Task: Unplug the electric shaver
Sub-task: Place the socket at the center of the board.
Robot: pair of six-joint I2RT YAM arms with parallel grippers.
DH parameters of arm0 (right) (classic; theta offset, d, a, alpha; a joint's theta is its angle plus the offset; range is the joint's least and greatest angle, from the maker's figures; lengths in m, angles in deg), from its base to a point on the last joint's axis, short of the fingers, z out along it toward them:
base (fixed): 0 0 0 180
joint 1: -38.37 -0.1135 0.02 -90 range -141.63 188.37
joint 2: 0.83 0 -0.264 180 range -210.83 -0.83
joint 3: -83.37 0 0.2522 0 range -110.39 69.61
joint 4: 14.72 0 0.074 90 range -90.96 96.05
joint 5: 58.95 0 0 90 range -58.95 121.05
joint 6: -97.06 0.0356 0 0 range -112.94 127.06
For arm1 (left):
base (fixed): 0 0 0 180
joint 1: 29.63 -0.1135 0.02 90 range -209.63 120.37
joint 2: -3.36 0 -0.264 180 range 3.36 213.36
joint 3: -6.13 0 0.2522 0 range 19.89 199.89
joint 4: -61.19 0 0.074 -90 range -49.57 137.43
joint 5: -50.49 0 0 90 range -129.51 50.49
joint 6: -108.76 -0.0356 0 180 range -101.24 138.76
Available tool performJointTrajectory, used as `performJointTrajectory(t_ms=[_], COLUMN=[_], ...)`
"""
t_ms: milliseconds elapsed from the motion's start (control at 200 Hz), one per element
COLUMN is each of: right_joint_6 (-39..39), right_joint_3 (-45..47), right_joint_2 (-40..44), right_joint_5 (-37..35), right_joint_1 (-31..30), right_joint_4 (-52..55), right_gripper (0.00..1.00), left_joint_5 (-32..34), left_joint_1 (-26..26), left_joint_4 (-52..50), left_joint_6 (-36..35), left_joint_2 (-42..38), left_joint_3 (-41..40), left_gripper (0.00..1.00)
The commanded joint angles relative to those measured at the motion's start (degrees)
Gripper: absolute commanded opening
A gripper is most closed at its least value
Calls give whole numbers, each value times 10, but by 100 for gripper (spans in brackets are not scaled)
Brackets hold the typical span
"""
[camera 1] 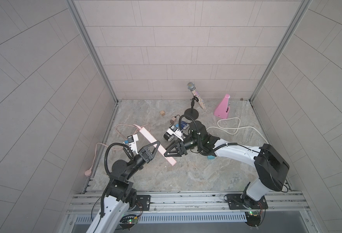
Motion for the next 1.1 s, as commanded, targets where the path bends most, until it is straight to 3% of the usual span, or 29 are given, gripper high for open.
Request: performJointTrajectory(t_ms=[0, 185, 430, 460, 485, 600, 700, 1096], right_joint_6=[2, -31, -51, -67, -84, -164, -173, -218], right_joint_3=[-6, -46, -134, -149, -166, -237, -275, -498], right_joint_2=[-3, -1, -22, -26, -31, -64, -104, -326], right_joint_5=[-19, -75, -148, -172, -196, -322, -389, -522], right_joint_1=[-2, 13, 23, 21, 20, 2, -13, -111], right_joint_4=[-51, 29, 117, 153, 187, 338, 392, 529], right_gripper=[30, 22, 19, 18, 17, 15, 14, 13], left_joint_5=[-10, 6, 33, 37, 43, 71, 94, 113], left_joint_1=[-1, -1, 0, 0, -1, -1, -1, -1], left_joint_4=[-1, -110, -281, -303, -319, -411, -463, -504], left_joint_6=[9, -18, -76, -86, -95, -151, -184, -207], left_joint_2=[-12, -72, -132, -133, -133, -125, -116, -123], left_joint_3=[8, 7, 41, 50, 56, 109, 145, 168], left_gripper=[47, 66, 80, 92, 95, 96, 96, 95])
